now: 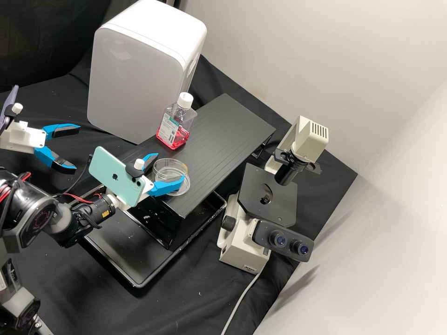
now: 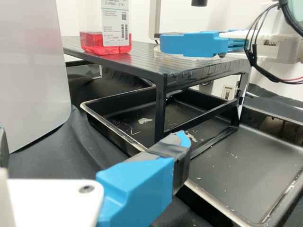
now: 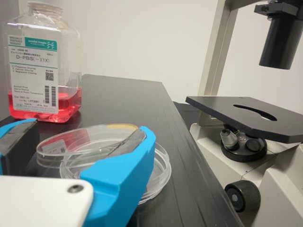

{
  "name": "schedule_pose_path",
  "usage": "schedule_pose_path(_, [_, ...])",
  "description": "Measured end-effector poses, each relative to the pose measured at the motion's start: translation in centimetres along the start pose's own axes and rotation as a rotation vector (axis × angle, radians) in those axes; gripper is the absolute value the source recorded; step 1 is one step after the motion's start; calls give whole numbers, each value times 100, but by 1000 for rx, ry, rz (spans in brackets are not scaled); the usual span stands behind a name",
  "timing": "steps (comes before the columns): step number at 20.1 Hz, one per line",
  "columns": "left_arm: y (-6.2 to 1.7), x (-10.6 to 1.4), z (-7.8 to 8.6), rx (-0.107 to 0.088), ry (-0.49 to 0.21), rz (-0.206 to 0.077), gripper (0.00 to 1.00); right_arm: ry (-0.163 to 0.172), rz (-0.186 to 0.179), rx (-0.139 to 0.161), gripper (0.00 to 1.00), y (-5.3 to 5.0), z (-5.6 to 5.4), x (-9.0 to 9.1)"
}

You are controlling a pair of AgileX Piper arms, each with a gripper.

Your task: Place the lid on the petri dish

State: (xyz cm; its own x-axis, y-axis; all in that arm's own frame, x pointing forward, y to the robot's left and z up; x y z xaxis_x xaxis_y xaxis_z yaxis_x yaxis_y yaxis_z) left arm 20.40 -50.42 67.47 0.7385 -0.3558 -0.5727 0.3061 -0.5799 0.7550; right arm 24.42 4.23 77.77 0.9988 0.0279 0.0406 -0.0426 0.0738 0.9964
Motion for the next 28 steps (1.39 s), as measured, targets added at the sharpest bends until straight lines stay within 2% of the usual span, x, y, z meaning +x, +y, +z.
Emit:
schedule_pose_path(6, [0, 0, -1, 0, 1, 0, 100, -6, 13, 1, 0, 33, 15, 2])
schedule_pose_path(12, [21, 21, 0, 1, 0, 10, 100, -29, 62, 3, 0, 161, 78, -10])
schedule_pose_path(16, [21, 21, 0, 1, 0, 10, 100, -47, 83, 24, 0, 219, 127, -51])
schedule_pose_path(22, [27, 21, -17, -7, 18, 17, 100, -50, 71, 38, 0, 205, 145, -88])
schedule_pose_path(28, [27, 21, -17, -7, 18, 17, 100, -51, 63, 35, 0, 193, 153, -104])
